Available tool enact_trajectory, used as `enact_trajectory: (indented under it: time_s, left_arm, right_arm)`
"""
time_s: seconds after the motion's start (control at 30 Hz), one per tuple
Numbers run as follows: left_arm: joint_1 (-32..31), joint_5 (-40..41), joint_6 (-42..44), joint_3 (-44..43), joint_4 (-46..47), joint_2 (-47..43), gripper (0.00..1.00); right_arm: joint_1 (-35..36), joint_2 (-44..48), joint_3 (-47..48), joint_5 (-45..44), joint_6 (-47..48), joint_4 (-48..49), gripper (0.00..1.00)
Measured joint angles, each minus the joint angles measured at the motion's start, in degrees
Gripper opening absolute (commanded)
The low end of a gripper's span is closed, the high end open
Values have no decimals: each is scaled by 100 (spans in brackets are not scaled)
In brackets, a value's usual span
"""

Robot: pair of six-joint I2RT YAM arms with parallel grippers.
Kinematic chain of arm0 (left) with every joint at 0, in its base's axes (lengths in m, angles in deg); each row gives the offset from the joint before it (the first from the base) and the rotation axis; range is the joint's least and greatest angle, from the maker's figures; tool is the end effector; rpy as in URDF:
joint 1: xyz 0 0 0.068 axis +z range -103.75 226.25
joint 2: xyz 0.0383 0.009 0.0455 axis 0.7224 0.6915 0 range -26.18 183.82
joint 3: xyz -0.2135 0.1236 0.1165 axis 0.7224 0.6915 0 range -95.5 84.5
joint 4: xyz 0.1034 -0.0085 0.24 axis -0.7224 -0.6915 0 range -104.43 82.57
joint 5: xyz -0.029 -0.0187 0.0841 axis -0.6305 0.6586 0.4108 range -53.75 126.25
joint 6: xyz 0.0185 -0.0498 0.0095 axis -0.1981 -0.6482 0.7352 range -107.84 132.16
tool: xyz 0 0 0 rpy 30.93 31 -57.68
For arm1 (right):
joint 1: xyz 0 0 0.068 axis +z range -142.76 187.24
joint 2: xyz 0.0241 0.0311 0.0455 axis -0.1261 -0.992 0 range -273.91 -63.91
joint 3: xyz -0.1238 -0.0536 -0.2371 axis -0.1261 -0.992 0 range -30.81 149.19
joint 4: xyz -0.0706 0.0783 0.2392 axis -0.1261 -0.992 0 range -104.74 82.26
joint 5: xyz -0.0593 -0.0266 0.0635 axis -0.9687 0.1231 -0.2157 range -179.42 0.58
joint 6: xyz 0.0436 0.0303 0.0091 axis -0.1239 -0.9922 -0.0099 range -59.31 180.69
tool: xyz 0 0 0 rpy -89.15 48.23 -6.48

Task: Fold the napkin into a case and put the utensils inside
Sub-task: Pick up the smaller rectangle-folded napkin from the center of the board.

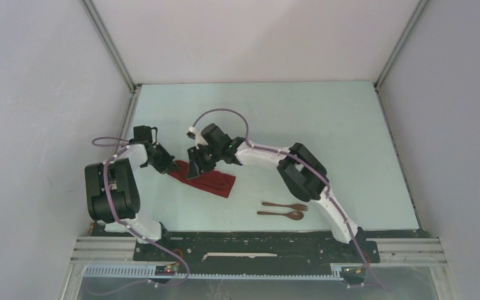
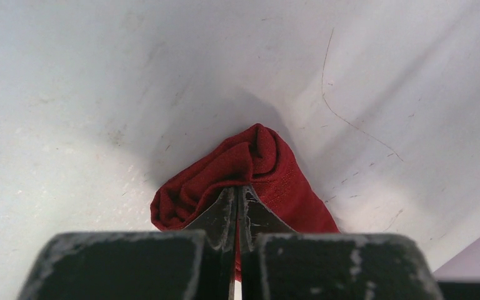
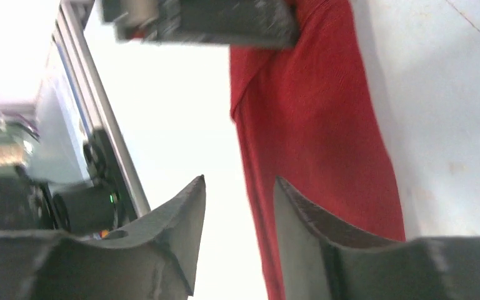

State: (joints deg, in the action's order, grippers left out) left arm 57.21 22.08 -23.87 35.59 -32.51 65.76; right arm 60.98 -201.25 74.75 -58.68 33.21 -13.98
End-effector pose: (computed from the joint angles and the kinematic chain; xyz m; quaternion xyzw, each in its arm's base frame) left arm 0.2857 0.0465 0.1533 -0.3669 0.9029 -0.1591 0.1577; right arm 0.3025 0.4431 0.1500 -0.3099 0.8177 0.4559 0.1657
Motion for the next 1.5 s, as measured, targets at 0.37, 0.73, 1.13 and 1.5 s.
enact_trajectory:
  time_s: [0.37, 0.73, 1.13, 1.5]
  left_arm:
    - [-2, 46, 7, -42, -63, 4, 0]
    - [-2, 44, 9, -129, -160, 70, 0]
    - [-2, 46, 9, -131, -164, 70, 0]
    - [-7, 345, 245, -140, -385, -391, 36]
  right_arm:
    - [651, 2090, -914, -1812, 3692, -1757, 78]
    - [1255, 1309, -780, -3340, 4935, -2282, 74]
    - [1318, 894, -595, -4140, 4966, -2155, 39]
    - [1226, 1154, -1104, -3832, 4419, -1639, 0]
